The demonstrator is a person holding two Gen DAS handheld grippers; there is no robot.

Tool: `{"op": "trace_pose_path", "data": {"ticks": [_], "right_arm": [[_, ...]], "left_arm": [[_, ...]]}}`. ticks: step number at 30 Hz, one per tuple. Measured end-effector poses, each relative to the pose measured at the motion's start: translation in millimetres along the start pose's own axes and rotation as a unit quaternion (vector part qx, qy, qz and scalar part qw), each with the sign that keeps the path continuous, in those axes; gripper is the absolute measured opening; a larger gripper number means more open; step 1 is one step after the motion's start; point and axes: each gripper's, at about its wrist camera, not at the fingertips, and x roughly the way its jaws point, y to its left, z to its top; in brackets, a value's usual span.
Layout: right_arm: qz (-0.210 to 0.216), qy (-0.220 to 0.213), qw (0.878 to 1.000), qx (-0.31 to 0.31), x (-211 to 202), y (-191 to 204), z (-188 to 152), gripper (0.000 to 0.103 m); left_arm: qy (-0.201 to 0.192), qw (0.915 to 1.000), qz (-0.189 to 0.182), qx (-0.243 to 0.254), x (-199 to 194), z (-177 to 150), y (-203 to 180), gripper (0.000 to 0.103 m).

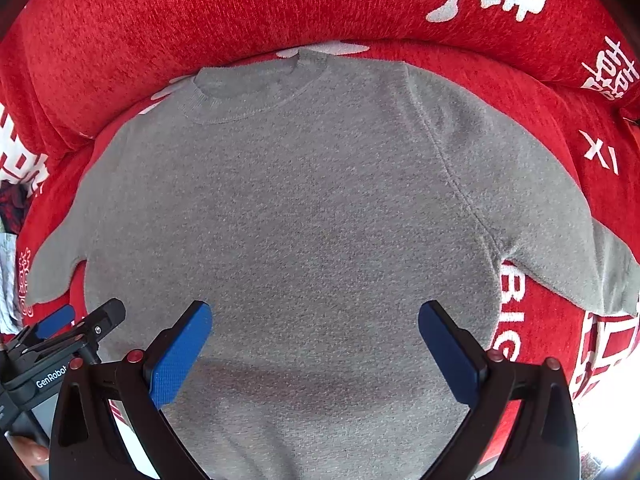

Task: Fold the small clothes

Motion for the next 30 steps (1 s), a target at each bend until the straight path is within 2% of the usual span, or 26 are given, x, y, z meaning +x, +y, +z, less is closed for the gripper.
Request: {"op": "trace_pose_path", "data": {"ticks": [15,19,21,24,27,30], "right_arm": [[-0.004,0.001,1.0,-0.016,2,23,-3,0.103],[-0.001,0.003,1.0,-0.023,3,32,-4,0.103],[0.0,0.004,1.0,-0.027,3,38,-4,0.103],[0.004,0.006,0.999,-0.036,4,49,-4,0.103],[0.01,0.007,0.999,-0.05,5,65,-4,0.103],[0.016,0.009,0.997,-0.071,6,85,-5,0.103]], "left_arm": [[-0.004,0.9997,-0.022,-0.006,4,1,18,0.103],[-0.01,0.9991,-0.039,-0.016,5,1,26,0.103],[-0.021,0.9972,-0.061,-0.037,3,1,38,0.103],[-0.044,0.9919,-0.091,-0.077,-1,1,67,0.103],[-0.074,0.9829,-0.114,-0.125,-4,-1,109,0.103],[-0.107,0.9683,-0.131,-0.184,-5,-7,166,0.103]]}}
